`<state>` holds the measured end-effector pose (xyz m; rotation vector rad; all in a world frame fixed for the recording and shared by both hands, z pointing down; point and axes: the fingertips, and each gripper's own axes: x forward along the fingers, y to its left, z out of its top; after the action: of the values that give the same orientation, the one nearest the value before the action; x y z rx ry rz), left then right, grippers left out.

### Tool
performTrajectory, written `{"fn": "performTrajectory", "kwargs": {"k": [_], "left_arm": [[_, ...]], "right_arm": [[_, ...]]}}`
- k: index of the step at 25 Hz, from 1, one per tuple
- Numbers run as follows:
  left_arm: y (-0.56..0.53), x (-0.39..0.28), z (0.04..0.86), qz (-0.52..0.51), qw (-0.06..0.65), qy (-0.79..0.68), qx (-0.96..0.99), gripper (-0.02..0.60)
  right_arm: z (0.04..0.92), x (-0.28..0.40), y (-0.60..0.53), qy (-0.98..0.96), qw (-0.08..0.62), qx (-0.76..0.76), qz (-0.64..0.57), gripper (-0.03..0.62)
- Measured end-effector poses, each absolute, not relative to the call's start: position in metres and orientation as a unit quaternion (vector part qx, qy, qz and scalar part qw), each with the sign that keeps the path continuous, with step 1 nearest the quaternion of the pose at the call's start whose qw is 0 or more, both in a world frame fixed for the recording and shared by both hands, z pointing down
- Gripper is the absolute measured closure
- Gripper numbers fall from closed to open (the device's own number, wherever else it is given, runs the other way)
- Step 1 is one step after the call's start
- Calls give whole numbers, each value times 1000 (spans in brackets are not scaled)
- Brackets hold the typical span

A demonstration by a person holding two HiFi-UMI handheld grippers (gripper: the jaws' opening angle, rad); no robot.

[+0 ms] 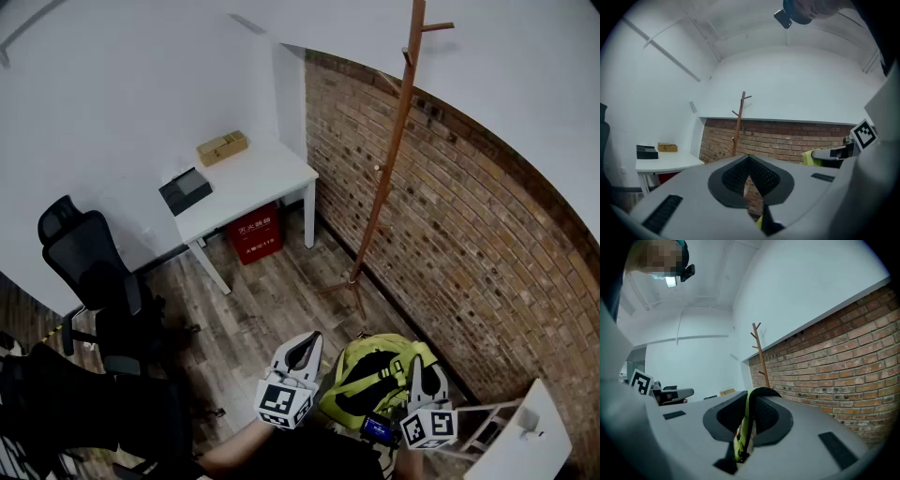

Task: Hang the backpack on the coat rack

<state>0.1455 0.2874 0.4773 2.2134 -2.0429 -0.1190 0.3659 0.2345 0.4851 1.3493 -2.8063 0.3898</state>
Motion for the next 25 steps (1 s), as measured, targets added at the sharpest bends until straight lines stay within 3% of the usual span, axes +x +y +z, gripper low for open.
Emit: {"fn": "performTrajectory", "kwargs": {"k": [25], "left_arm": [[282,126,473,-36,54,-671,739,575]], "right_arm": [[456,311,227,-906,6,415,75,554]]}}
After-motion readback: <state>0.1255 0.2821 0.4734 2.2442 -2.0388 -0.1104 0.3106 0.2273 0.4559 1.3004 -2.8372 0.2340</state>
